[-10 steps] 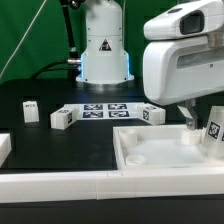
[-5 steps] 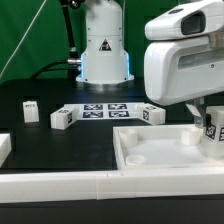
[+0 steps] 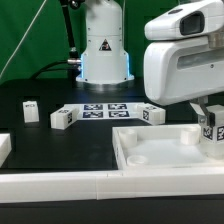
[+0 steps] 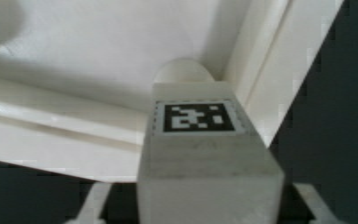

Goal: Assemble one leg

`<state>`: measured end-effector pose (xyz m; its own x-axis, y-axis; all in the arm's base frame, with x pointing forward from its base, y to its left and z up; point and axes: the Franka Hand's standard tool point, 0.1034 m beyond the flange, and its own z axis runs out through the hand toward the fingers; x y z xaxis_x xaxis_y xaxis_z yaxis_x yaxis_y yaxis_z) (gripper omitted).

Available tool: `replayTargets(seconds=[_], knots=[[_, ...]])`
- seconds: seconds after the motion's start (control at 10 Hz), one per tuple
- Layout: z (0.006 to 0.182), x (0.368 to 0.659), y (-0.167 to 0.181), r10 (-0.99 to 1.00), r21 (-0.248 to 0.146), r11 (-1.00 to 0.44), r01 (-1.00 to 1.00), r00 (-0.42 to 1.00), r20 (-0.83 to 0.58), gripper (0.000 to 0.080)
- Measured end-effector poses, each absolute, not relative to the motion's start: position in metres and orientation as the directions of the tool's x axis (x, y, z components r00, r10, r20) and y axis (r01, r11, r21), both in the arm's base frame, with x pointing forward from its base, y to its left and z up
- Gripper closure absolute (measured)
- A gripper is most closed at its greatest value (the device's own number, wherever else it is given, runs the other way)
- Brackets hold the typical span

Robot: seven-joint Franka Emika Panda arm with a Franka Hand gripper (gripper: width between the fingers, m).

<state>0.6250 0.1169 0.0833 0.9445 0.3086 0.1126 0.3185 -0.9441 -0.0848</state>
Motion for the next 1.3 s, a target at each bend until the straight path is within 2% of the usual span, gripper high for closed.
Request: replayTargets(seconds=[0.1,0.3,0.5,0.6,0.9,1.3], knots=[[0.083,0.625,0.118,0.253,-0.092,-0.960,0.263,0.961,0.111,0.0508],[0.082,0.627,0.116,-0.029,-0.109,-0.994,-0.018,0.994,0.101,0.0508],[0.082,0.630,0.113,-0.240,-0.127,-0.966,-0.227,0.966,0.093,0.0508],[0.082,0.632,0.111,-0.361,-0.140,-0.928,-0.346,0.928,0.092,0.0507],[0.081,0.630,0.110,-0.635,-0.140,-0.770,-0.623,0.770,0.066,0.0507],[0.081,0.628,0.108,-0.819,-0.144,-0.570,-0.809,0.573,0.029,0.0506]])
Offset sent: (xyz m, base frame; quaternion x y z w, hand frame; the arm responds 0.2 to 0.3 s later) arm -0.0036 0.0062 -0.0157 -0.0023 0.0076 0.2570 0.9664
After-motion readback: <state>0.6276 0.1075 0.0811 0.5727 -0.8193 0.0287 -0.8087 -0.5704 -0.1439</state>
